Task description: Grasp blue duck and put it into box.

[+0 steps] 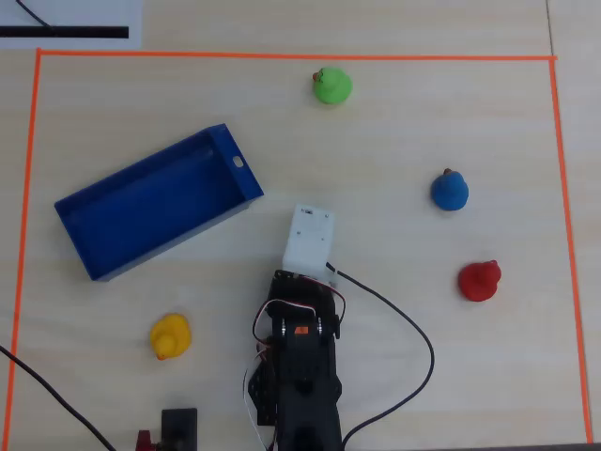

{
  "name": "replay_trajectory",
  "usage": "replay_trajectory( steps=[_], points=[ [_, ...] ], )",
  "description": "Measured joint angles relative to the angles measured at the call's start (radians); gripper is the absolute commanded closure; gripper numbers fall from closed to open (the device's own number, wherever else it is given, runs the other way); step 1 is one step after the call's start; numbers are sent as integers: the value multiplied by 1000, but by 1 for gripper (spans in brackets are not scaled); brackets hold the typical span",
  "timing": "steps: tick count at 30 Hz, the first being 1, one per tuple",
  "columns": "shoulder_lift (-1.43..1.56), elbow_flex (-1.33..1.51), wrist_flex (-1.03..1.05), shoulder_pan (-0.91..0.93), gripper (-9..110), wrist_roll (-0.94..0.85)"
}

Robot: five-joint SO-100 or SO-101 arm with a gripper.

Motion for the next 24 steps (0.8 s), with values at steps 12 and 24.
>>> replay_trajectory(
  steps=[12, 24],
  points=[
    [0, 0, 0, 0, 100, 0],
    [0, 0, 0, 9, 100, 0]
  ],
)
